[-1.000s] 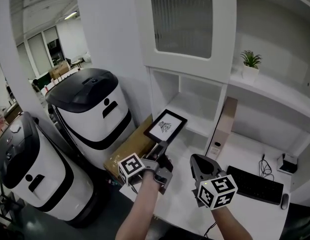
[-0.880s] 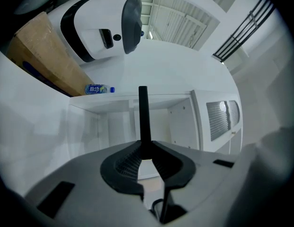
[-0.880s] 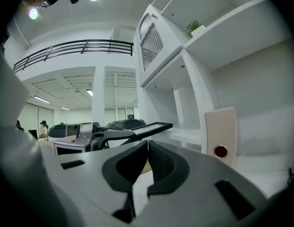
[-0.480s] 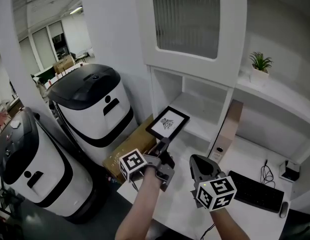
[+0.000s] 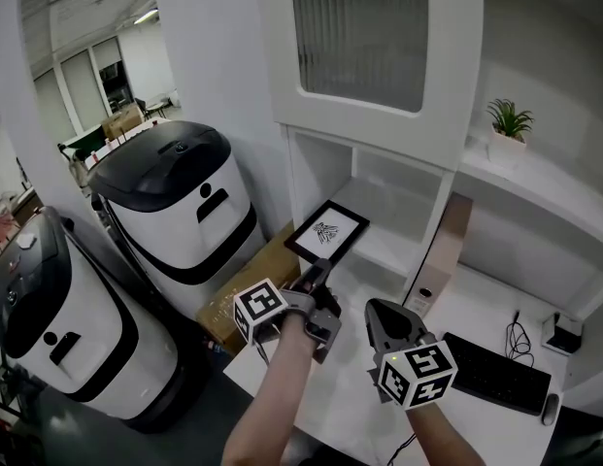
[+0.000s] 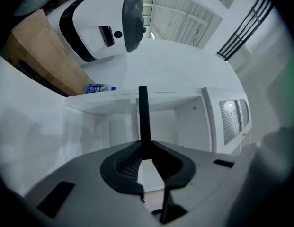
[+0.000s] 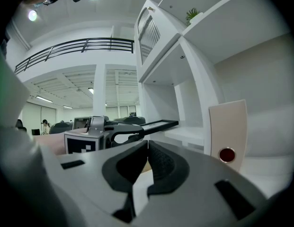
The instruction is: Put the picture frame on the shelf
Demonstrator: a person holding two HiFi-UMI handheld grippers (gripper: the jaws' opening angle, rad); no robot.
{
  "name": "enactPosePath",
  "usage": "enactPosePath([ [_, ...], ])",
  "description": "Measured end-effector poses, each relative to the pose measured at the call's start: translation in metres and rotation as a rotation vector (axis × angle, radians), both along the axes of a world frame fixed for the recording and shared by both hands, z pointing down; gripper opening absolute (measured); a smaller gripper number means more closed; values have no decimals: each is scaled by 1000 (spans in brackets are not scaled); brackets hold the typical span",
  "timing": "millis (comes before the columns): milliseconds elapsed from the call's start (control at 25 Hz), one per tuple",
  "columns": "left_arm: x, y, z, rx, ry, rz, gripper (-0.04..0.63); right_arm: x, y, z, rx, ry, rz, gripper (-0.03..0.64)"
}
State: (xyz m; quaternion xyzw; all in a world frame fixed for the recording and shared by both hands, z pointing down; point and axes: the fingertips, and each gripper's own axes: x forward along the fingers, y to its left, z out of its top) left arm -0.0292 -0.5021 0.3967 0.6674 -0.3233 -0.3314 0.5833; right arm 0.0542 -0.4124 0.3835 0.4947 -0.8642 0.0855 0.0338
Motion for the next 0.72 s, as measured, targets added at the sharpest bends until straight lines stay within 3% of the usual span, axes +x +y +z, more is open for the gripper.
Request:
enactPosePath([
  [720, 10, -27, 6, -40, 2, -21, 61, 4, -12, 7, -18, -2, -5, 2],
])
